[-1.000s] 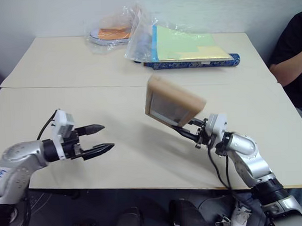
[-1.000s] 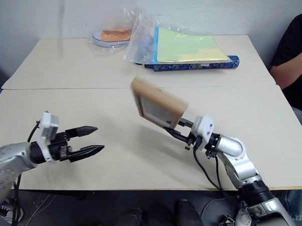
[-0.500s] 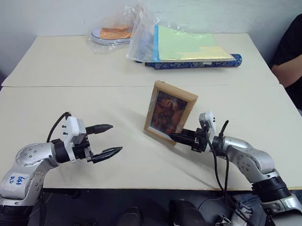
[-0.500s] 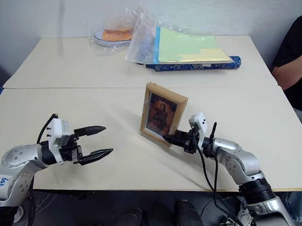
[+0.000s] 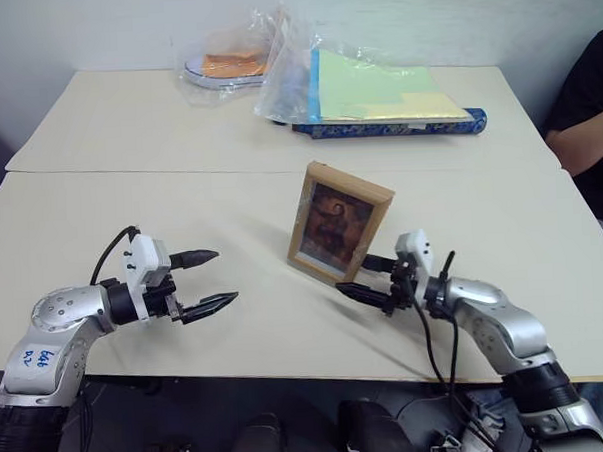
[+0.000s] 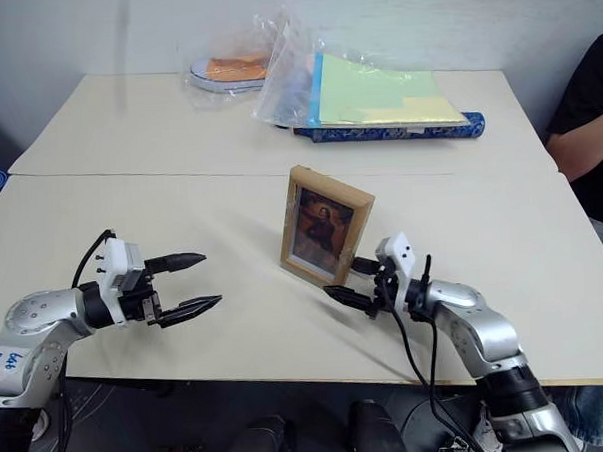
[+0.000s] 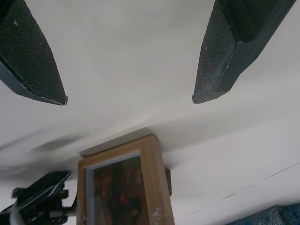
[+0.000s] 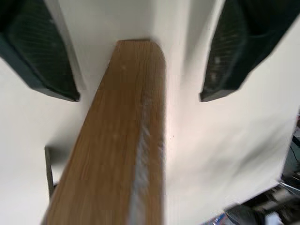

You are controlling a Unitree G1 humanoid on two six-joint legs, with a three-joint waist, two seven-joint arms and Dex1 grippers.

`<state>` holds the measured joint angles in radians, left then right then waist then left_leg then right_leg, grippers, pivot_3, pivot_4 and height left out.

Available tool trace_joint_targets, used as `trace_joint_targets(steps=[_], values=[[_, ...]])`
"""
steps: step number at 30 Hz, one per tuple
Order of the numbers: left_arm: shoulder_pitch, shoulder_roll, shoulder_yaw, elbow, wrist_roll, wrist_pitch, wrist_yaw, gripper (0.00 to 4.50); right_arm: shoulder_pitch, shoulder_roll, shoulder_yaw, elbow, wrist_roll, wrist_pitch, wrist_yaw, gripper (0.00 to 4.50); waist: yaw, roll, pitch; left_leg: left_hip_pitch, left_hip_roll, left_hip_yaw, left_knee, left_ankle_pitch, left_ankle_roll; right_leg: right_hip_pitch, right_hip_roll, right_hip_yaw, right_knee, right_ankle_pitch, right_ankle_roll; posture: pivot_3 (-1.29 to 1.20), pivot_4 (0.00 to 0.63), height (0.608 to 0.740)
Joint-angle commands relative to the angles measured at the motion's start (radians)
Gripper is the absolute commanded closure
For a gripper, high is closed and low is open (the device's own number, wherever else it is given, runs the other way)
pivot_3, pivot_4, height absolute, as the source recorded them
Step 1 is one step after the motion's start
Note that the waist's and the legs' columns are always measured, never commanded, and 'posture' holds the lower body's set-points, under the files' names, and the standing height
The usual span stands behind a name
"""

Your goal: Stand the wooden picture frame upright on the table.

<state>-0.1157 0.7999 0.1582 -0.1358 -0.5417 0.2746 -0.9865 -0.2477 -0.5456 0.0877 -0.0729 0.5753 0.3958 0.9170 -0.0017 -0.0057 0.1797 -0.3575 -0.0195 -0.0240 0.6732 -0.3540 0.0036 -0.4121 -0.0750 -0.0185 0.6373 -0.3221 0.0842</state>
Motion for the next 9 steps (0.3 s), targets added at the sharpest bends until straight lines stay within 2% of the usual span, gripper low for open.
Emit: trace_joint_targets(steps=[1, 3, 6, 9], values=[[0.052, 0.025, 0.054, 0.053, 0.046, -0.058, -0.027, 0.00, 0.077, -0.071, -0.095, -0.082, -0.002, -0.115, 0.112, 0.05, 0.001, 0.000, 0.000, 0.000, 0.000, 0.000, -0.001, 0.000, 0.000, 0.000, 0.000, 0.000, -0.001, 0.000, 0.000, 0.00, 0.150, 0.740], [0.080, 0.030, 0.067, 0.081, 0.080, -0.092, -0.027, 0.00, 0.119, -0.107, -0.132, -0.073, -0.036, -0.206, 0.157, 0.05, 0.001, 0.000, 0.000, 0.000, 0.000, 0.000, -0.001, 0.000, 0.000, 0.000, 0.000, 0.000, -0.001, 0.000, 0.000, 0.00, 0.150, 0.740], [0.130, 0.035, 0.093, 0.109, 0.129, -0.171, -0.027, 0.00, 0.180, -0.155, -0.183, 0.011, -0.161, -0.553, 0.260, 0.05, 0.000, 0.000, 0.000, 0.001, 0.000, 0.001, -0.001, 0.000, 0.001, 0.001, 0.000, 0.000, -0.001, 0.000, 0.000, 0.00, 0.150, 0.740], [0.164, 0.036, 0.123, 0.126, 0.142, -0.208, -0.033, 0.00, 0.219, -0.179, -0.225, 0.097, -0.209, -0.708, 0.288, 0.05, 0.000, 0.000, 0.000, 0.003, 0.000, 0.002, -0.003, 0.000, 0.001, 0.002, 0.000, 0.001, -0.001, 0.000, 0.000, 0.00, 0.150, 0.740]])
